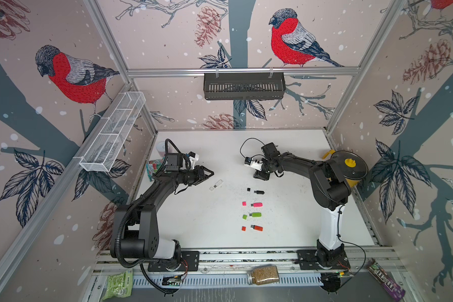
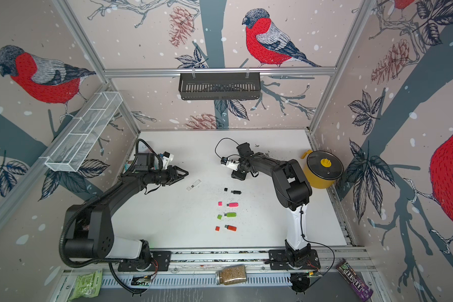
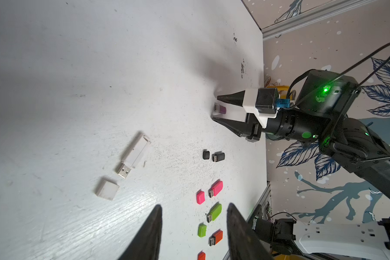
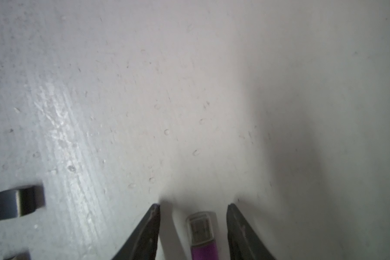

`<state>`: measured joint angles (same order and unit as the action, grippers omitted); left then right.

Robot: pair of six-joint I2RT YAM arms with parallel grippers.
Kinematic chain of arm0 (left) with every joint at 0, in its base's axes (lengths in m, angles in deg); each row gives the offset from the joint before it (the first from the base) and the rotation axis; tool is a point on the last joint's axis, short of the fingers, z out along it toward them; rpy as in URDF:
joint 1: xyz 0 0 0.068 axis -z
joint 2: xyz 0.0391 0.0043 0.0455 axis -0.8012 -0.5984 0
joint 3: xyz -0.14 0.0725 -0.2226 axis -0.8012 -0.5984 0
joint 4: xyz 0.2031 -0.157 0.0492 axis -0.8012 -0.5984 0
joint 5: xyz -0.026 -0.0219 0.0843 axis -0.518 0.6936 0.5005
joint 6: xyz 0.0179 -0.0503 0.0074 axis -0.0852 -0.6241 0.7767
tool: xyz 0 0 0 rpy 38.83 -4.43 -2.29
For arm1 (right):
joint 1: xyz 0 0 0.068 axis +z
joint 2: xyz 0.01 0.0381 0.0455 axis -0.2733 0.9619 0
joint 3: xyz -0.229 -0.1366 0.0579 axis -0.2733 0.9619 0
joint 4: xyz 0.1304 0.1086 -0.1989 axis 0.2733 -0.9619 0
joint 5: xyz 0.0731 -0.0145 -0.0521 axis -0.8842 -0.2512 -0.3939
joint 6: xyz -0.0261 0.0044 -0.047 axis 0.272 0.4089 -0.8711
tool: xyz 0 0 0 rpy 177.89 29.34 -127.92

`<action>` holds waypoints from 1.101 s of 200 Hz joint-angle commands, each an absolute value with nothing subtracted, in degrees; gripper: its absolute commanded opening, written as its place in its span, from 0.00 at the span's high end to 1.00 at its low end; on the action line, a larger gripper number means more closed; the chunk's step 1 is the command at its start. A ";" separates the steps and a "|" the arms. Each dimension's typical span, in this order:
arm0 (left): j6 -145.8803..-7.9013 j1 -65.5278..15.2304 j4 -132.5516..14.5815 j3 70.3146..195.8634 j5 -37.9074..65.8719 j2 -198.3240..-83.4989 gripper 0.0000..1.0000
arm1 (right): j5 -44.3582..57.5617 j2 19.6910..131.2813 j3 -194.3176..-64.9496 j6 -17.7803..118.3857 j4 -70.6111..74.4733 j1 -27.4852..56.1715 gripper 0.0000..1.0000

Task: Close the usb drive cover
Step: Place the USB drive at the center of the board, then pick up the cover from the center of the board.

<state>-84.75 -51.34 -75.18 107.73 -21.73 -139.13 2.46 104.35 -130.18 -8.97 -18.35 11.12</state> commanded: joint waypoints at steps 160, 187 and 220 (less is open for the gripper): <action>-97.00 -60.49 -68.81 98.63 -18.66 -133.39 0.52 | -6.32 102.07 -132.94 -20.67 -8.77 25.81 0.43; -97.92 -61.54 -68.98 98.98 -19.30 -134.07 0.52 | -8.81 106.37 -137.79 -24.73 -9.92 27.69 0.44; -98.84 -61.60 -68.52 99.67 -20.46 -135.43 0.52 | -9.35 111.36 -143.28 -25.90 -10.13 29.78 0.45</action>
